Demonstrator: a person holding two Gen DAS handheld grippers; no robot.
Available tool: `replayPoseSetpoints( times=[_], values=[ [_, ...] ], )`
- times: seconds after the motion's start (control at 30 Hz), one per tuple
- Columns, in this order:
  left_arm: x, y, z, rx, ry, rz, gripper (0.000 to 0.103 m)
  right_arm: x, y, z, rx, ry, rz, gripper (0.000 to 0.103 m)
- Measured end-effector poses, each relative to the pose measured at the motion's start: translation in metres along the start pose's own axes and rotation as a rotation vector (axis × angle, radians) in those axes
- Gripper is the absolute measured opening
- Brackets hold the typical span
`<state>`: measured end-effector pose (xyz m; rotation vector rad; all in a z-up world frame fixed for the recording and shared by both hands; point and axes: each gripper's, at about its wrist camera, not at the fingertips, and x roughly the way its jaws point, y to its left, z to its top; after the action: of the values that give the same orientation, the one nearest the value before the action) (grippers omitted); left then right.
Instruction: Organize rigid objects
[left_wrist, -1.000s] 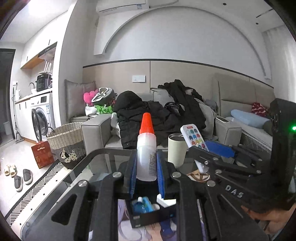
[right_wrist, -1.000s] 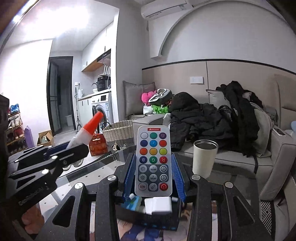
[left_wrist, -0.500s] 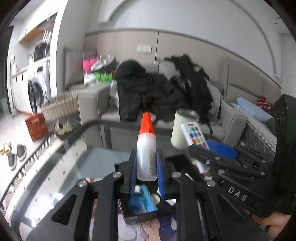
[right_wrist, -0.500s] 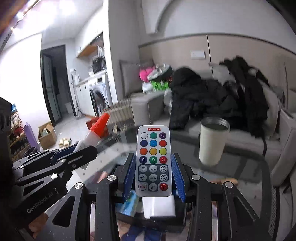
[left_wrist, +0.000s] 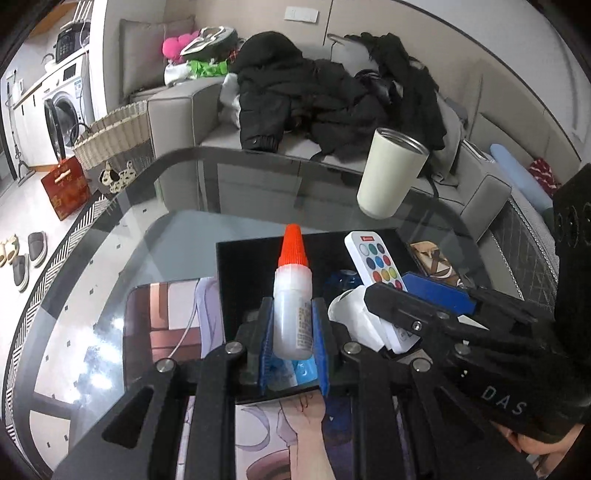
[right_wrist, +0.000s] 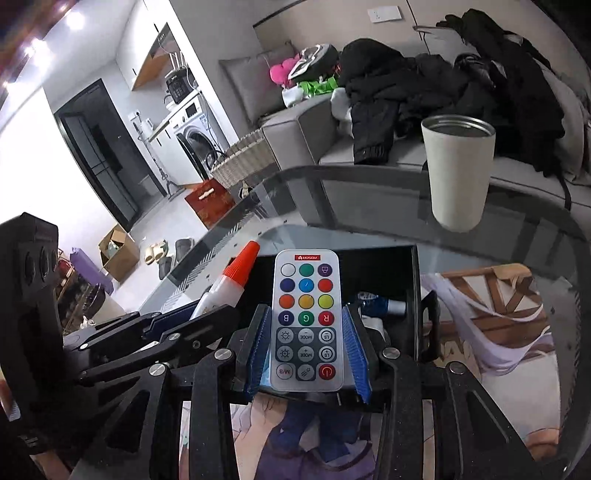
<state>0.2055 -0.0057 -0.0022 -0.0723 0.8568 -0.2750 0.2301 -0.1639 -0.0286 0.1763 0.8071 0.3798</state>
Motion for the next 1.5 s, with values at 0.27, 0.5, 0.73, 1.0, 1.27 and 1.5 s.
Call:
replayPoseSetpoints(
  times=[0.27, 0.5, 0.73, 1.0, 1.27, 1.5],
  values=[
    [0.007, 0.007, -0.004, -0.014, 0.038, 0.020, 0.017, 0.009, 0.007, 0.000, -0.021, 0.037, -0.002, 0.039],
    [0.002, 0.012, -0.004, -0.025, 0.021, 0.022, 0.030, 0.010, 0.015, 0.001, -0.054, 0.048, -0.021, 0.040],
    [-0.009, 0.014, -0.004, -0.041, -0.018, 0.020, 0.043, 0.002, 0.014, 0.001, -0.046, 0.040, 0.002, 0.040],
    [-0.015, 0.013, -0.007, -0.033, -0.033, 0.015, 0.046, -0.013, 0.021, -0.001, -0.093, 0.012, -0.035, 0.040],
    [-0.019, 0.010, -0.012, -0.022, -0.029, 0.023, 0.047, -0.014, 0.020, -0.008, -0.111, 0.051, -0.104, 0.040],
    [-0.048, -0.002, -0.019, 0.018, -0.186, 0.117, 0.048, -0.031, 0.025, -0.014, -0.144, -0.024, -0.129, 0.040]
  ],
)
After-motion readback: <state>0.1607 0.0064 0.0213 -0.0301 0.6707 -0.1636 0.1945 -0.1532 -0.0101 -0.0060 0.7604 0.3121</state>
